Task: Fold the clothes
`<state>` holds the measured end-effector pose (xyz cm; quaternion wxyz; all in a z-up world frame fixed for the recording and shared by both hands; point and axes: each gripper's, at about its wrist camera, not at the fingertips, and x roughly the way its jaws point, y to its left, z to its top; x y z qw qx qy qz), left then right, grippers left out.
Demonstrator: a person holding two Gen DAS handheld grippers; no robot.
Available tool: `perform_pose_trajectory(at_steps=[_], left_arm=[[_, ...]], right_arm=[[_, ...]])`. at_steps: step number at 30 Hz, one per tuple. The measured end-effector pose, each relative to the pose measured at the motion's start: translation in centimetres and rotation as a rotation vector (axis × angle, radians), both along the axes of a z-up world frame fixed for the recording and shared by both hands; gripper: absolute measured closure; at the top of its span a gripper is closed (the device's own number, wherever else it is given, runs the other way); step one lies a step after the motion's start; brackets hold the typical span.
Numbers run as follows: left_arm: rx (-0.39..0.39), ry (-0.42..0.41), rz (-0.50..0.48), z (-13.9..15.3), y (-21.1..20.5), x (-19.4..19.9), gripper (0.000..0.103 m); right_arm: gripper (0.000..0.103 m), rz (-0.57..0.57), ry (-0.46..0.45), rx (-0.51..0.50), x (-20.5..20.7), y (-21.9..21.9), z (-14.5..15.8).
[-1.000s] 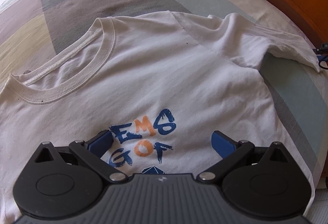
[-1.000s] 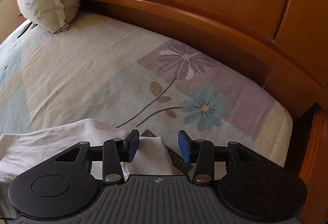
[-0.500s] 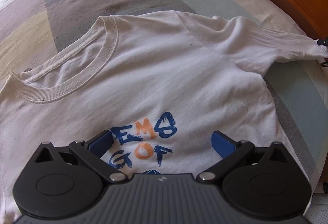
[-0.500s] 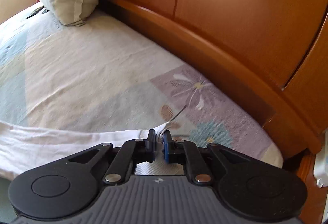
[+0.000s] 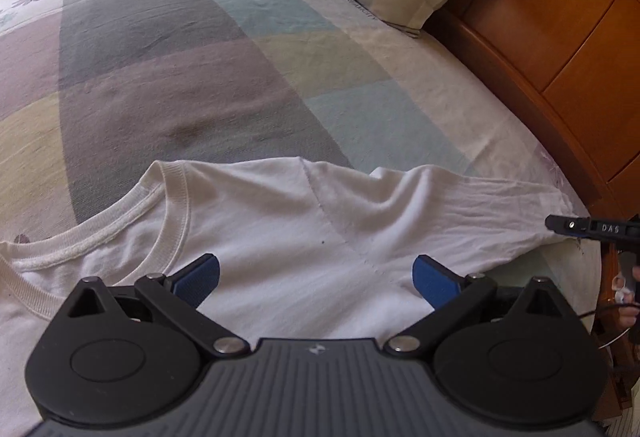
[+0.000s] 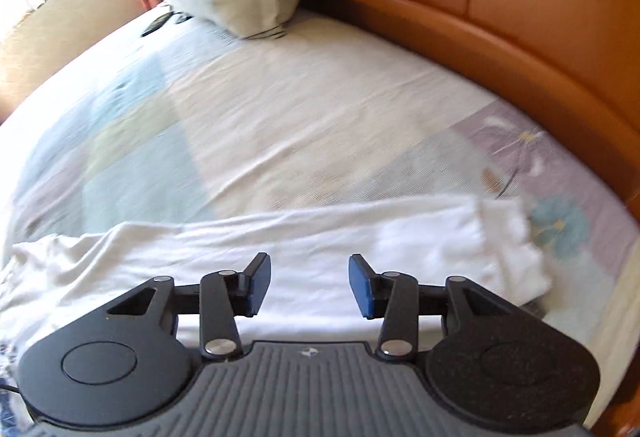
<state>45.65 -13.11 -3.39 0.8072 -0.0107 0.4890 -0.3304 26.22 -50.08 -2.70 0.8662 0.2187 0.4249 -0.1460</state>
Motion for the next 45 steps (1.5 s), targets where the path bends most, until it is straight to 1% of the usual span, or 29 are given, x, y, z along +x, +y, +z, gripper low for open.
perform_pose_trajectory(at_steps=[2, 3, 6, 8, 9, 11, 12, 13, 14, 16, 18, 19, 21, 22, 23, 24, 25, 26, 28, 31, 34, 35, 36, 38, 40, 41, 42, 43, 45], left_arm=[[-0.039, 0.011, -0.063, -0.1, -2.5, 0.5, 0.001], [-0.066, 0.009, -0.11, -0.1, -4.0, 0.7, 0.001], [-0.14, 0.008, -0.248, -0.4, -8.3, 1.4, 0.001], [-0.188, 0.05, -0.307, -1.4, -10.6, 2.1, 0.001], [-0.193, 0.088, -0.306, -2.2, -11.4, 2.6, 0.001], [-0.18, 0.17, -0.281, -4.0, -12.7, 3.5, 0.001], [-0.174, 0.211, -0.269, -4.9, -13.3, 4.0, 0.001], [-0.174, 0.231, -0.264, -5.2, -13.6, 4.3, 0.003], [-0.179, 0.237, -0.265, -5.3, -13.5, 4.4, 0.001], [-0.189, 0.249, -0.266, -5.4, -13.5, 4.6, 0.001], [-0.198, 0.262, -0.268, -5.6, -13.5, 4.9, 0.001], [-0.203, 0.268, -0.268, -5.6, -13.5, 5.0, 0.001], [-0.213, 0.28, -0.269, -5.8, -13.4, 5.2, 0.001], [-0.217, 0.287, -0.27, -5.8, -13.4, 5.3, 0.001], [-0.222, 0.293, -0.271, -5.9, -13.4, 5.4, 0.001], [-0.216, 0.282, -0.275, -5.8, -13.5, 5.4, 0.001], [-0.204, 0.261, -0.283, -5.8, -13.7, 5.2, 0.001], [-0.191, 0.239, -0.29, -5.7, -13.9, 5.0, 0.002], [-0.166, 0.197, -0.304, -5.5, -14.3, 4.6, 0.002], [-0.129, 0.133, -0.324, -5.2, -14.8, 4.0, 0.002], [-0.076, 0.064, -0.307, -4.8, -15.1, 3.7, 0.007], [-0.053, 0.043, -0.292, -4.5, -15.0, 3.6, 0.012], [-0.031, 0.022, -0.278, -4.2, -14.9, 3.6, 0.014], [-0.036, -0.008, -0.276, -3.1, -13.9, 3.3, 0.014], [-0.059, -0.029, -0.3, -2.0, -12.6, 3.0, 0.014], [-0.064, -0.037, -0.32, -1.5, -12.1, 2.7, 0.014], [-0.061, -0.043, -0.337, -1.2, -11.7, 2.4, 0.014], [-0.05, -0.042, -0.352, -1.1, -11.5, 2.1, 0.014], [-0.015, -0.033, -0.379, -1.6, -11.3, 1.6, 0.014]], right_arm=[[0.045, 0.021, 0.0, 0.085, -0.5, 2.3, -1.4], [0.045, 0.031, 0.007, 0.106, -0.7, 3.4, -2.1], [0.045, 0.038, 0.01, 0.136, -1.7, 5.8, -2.9], [0.044, 0.044, -0.016, 0.152, -2.2, 6.0, -2.8], [0.043, 0.047, -0.029, 0.159, -2.5, 6.2, -2.7], [0.032, 0.028, -0.062, 0.202, -2.6, 5.5, -3.0], [0.029, 0.001, -0.088, 0.241, -2.6, 4.9, -3.5], [0.024, -0.032, -0.129, 0.293, -2.6, 4.1, -4.1], [0.019, -0.07, -0.179, 0.346, -2.7, 3.4, -4.8], [0.013, -0.157, -0.299, 0.449, -3.4, 2.3, -6.0], [0.012, -0.23, -0.382, 0.509, -4.0, 1.8, -6.8], [0.012, -0.254, -0.405, 0.52, -4.1, 1.8, -7.0], [0.014, -0.281, -0.419, 0.506, -4.1, 2.0, -7.0], [0.025, -0.298, -0.408, 0.489, -4.1, 2.1, -7.0], [0.048, -0.322, -0.392, 0.476, -4.2, 2.2, -7.1], [0.066, -0.358, -0.37, 0.485, -4.5, 1.9, -7.4], [0.098, -0.4, -0.352, 0.514, -5.1, 1.4, -8.0], [0.099, -0.422, -0.338, 0.527, -5.5, 1.2, -8.2], [0.099, -0.418, -0.32, 0.517, -6.1, 1.2, -7.9], [0.096, -0.402, -0.275, 0.438, -6.5, 1.3, -6.9], [0.096, -0.507, -0.272, 0.421, -8.0, 0.5, -6.7], [0.095, -0.532, -0.261, 0.393, -8.4, 0.3, -6.2], [0.094, -0.543, -0.238, 0.342, -8.4, 0.3, -5.5], [0.087, -0.539, -0.2, 0.211, -8.3, 0.4, -3.7], [0.086, -0.48, -0.191, 0.065, -8.0, 0.8, -1.8], [0.083, -0.424, -0.188, 0.009, -7.6, 1.1, -1.1], [0.079, -0.347, -0.181, -0.027, -6.7, 1.6, -0.7], [0.073, -0.27, -0.173, -0.062, -5.8, 2.1, -0.4], [0.072, -0.095, -0.134, -0.118, -3.3, 3.5, -0.6]])
